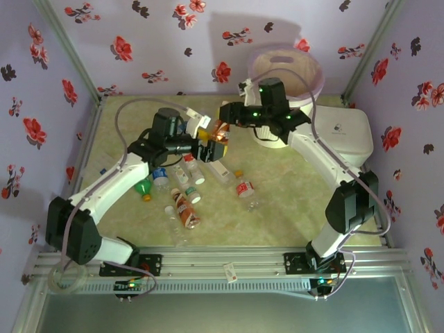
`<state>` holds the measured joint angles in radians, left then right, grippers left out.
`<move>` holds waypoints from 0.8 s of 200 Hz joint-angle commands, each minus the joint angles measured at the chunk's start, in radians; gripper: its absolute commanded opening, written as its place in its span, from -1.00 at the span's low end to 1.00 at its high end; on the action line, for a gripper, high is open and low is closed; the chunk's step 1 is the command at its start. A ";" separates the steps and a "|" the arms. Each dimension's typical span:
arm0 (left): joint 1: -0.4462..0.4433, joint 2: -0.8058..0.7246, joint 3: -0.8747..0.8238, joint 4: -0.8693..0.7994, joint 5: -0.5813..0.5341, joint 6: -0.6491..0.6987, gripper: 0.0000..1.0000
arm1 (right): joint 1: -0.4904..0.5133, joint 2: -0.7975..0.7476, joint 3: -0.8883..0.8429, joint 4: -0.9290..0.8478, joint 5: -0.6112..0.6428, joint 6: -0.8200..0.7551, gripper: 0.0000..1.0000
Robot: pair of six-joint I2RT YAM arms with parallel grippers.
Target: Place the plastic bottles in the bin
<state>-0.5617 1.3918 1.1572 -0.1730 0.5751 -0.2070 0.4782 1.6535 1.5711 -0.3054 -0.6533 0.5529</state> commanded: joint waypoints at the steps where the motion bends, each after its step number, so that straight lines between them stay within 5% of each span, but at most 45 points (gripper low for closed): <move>1: 0.008 -0.084 -0.031 -0.032 -0.041 0.006 0.99 | -0.033 -0.041 0.102 -0.067 0.032 -0.062 -0.17; 92: 0.046 -0.302 -0.153 -0.239 -0.279 -0.113 0.99 | -0.203 0.067 0.532 -0.273 0.289 -0.230 -0.23; 133: 0.078 -0.359 -0.143 -0.528 -0.678 -0.300 0.90 | -0.288 0.095 0.554 -0.203 0.363 -0.198 -0.24; 160: 0.103 -0.409 -0.209 -0.599 -0.783 -0.352 0.86 | -0.334 0.184 0.675 -0.301 0.392 -0.228 -0.23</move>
<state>-0.4812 1.0267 0.9943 -0.6144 -0.0055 -0.4614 0.1776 1.7748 2.1410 -0.5468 -0.3233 0.3580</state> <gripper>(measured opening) 0.936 0.387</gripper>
